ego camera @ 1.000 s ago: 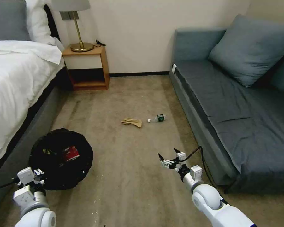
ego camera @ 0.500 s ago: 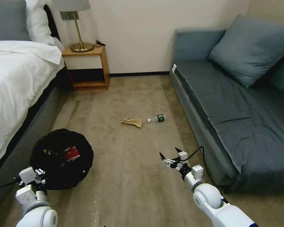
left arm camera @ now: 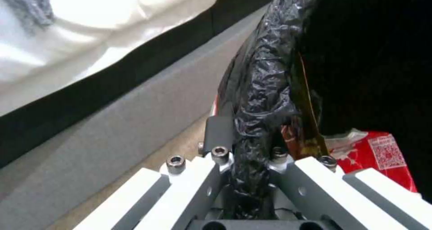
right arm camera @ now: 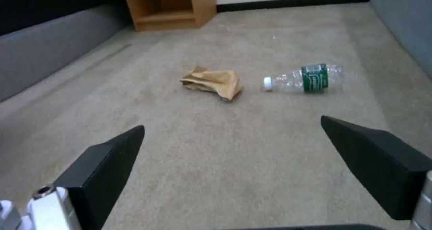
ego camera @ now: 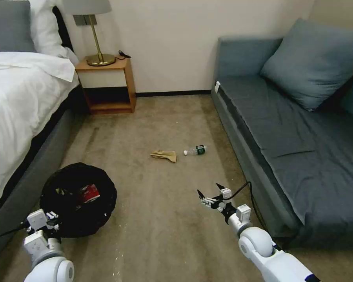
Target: Pick up the trash bin, then pick up the garbage on the floor and place it into the trash bin.
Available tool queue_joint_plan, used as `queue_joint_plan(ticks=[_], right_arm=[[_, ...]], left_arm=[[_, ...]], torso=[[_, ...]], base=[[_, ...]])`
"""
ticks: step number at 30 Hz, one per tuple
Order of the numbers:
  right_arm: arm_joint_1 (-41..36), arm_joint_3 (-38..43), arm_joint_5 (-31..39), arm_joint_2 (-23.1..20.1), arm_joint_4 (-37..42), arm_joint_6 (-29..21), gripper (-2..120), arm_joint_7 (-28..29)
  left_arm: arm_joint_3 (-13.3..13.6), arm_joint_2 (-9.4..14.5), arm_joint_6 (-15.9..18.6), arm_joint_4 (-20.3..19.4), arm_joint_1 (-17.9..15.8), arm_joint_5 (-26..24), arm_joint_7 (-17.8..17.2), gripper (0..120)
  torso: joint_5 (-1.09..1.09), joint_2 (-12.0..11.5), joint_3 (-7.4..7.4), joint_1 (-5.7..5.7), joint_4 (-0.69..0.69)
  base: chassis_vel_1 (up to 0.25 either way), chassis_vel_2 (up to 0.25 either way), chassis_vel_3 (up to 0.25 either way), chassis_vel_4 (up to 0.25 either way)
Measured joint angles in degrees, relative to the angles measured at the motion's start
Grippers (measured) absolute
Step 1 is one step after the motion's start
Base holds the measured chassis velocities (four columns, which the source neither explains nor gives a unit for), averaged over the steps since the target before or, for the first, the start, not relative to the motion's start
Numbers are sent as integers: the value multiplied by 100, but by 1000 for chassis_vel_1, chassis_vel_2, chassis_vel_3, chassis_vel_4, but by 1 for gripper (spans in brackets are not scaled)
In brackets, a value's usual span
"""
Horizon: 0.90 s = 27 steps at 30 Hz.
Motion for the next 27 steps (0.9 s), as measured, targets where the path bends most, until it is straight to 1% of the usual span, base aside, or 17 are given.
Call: queue_joint_plan(ticks=[9,14,27], right_arm=[[50,-44,-27,-15,-32,0,100,-18],[80,-62,-39,-17,-56,2,100,-41],[38,-107,-173,25,-89,45,100,-86]], left_arm=[[4,-23,-20,35,-18,0,3,1],[-37,-45,-132,100,-9,-36,4,1],[-76,-42,-216,135,119,-53,4,1]], torso=[[0,0,0,0,0],[0,0,0,0,0],[0,0,0,0,0]], base=[[-60,59,64,-53],[-63,58,64,-62],[-74,76,64,-66]])
